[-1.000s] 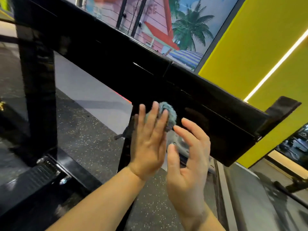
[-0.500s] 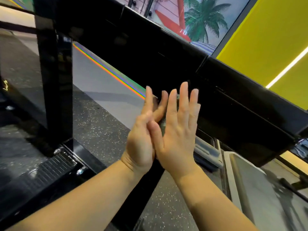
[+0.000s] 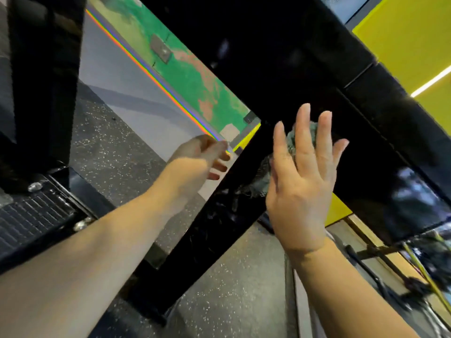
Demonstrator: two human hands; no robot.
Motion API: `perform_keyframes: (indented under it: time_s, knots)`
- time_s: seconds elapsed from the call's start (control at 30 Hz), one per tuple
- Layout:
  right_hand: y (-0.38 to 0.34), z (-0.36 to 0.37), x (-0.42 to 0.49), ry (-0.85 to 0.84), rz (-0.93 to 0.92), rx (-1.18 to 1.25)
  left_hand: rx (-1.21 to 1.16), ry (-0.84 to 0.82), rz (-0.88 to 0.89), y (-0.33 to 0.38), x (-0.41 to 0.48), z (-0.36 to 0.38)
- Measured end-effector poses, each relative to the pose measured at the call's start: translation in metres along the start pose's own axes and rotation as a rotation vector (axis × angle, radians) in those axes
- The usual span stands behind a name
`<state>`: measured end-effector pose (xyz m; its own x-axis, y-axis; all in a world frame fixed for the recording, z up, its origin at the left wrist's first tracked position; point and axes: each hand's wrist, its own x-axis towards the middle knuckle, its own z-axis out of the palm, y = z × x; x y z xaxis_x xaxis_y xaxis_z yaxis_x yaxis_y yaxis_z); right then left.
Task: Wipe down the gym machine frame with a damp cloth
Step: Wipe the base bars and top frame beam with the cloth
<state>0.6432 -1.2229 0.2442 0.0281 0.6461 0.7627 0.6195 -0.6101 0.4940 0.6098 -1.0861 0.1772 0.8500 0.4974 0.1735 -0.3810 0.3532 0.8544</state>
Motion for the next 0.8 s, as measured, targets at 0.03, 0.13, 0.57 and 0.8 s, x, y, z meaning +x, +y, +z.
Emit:
perform_keyframes:
  time_s: [0.03, 0.13, 0.57, 0.8]
  knots:
    - [-0.006, 0.006, -0.003, -0.063, -0.036, -0.045, -0.064, 0.002, -0.116, -0.003, 0.005, -0.003]
    - [-0.027, 0.025, -0.035, -0.320, -0.223, -0.100, -0.115, -0.114, -0.341, -0.021, 0.007, -0.013]
    - [0.007, 0.000, 0.011, -0.202, -0.277, -0.224, 0.027, -0.322, -0.478, -0.049, 0.008, -0.028]
    - [-0.053, 0.039, -0.089, -0.582, -0.580, -0.244, -0.262, -0.214, -0.556, -0.074, 0.004, -0.028]
